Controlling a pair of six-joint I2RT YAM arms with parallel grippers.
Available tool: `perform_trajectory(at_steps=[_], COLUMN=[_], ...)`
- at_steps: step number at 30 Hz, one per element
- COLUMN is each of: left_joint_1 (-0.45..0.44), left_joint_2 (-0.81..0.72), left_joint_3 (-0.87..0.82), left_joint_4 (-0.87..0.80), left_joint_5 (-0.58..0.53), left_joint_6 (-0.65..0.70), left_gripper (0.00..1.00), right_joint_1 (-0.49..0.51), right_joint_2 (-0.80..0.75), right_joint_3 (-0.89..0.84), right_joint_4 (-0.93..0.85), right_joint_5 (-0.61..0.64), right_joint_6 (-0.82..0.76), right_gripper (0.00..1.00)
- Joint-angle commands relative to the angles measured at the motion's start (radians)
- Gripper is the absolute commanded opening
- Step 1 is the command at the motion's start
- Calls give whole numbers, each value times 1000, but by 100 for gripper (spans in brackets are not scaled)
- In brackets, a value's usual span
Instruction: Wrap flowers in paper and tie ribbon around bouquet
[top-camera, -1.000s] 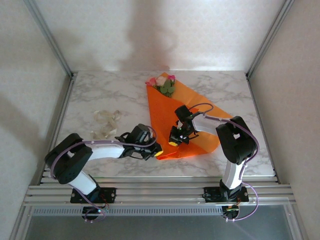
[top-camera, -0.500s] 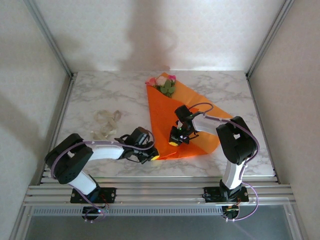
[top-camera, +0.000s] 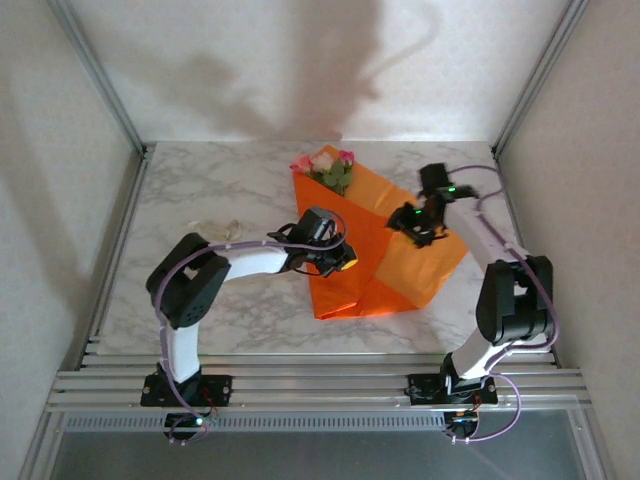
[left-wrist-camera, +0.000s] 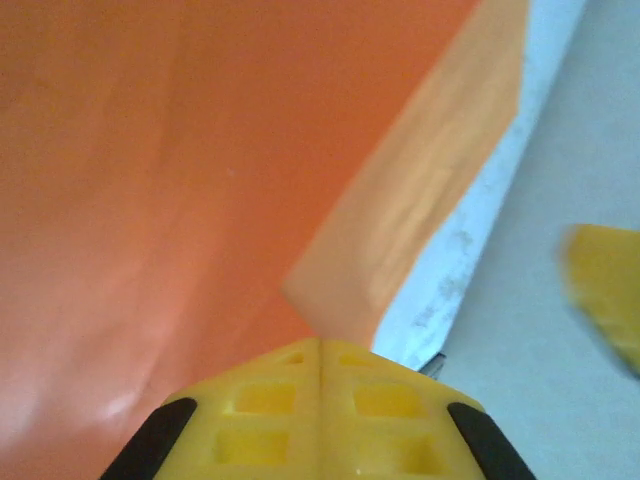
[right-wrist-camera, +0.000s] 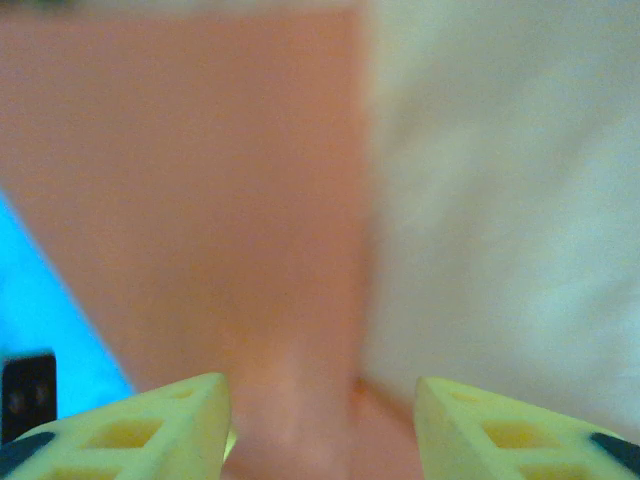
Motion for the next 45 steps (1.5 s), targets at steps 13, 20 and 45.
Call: perform_trajectory(at_steps=[13, 20, 45], left_joint_1=[-28, -28, -90], left_joint_2=[49, 66, 12], left_joint_3=[-85, -78, 32], left_joint_4=[13, -5, -238], left_joint_5=[-9, -9, 112], left_joint_6=[95, 110, 257], left_gripper=[2, 2, 1], right_joint_1=[-285, -286, 4], right_joint_2=[381, 446, -449], right_joint_3=[228, 235, -490], right_joint_4=[-130, -137, -135], right_joint_5=[290, 290, 100], right_joint_6=[-179, -159, 343], right_gripper=[62, 61, 66])
